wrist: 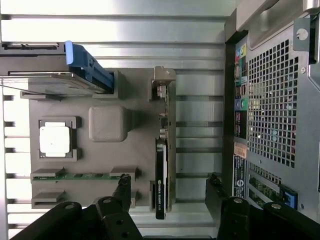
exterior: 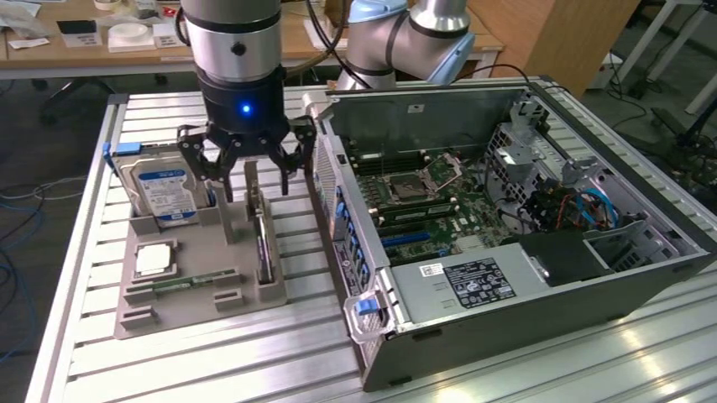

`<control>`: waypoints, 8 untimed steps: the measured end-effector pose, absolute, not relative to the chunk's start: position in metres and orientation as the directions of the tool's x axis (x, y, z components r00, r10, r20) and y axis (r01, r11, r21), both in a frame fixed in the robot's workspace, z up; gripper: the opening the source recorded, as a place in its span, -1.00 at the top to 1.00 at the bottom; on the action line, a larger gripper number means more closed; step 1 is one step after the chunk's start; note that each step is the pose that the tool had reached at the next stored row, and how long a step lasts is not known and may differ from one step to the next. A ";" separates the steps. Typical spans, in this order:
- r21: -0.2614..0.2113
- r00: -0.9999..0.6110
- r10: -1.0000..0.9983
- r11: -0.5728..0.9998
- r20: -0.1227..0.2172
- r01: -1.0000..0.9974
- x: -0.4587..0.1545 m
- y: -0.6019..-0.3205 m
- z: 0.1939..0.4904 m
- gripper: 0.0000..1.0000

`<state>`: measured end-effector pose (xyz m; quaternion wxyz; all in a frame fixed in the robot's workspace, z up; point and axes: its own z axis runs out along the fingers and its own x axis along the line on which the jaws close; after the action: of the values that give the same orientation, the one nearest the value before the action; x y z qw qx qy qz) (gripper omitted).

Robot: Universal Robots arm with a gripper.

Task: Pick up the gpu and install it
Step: 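Pick up the gpu and move the gpu toward the slot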

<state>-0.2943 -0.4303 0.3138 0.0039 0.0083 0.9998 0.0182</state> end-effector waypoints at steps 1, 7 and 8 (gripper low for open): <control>0.036 -1.000 0.017 0.999 -0.007 0.016 -0.294 -0.430 0.312 -0.41; 0.036 -1.000 0.017 0.999 -0.008 0.016 -0.294 -0.430 0.306 -0.41; 0.036 -1.000 0.017 0.999 -0.007 0.016 -0.294 -0.430 0.305 -0.41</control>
<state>-0.2942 -0.4303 0.3049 0.0039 0.0082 0.9998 0.0181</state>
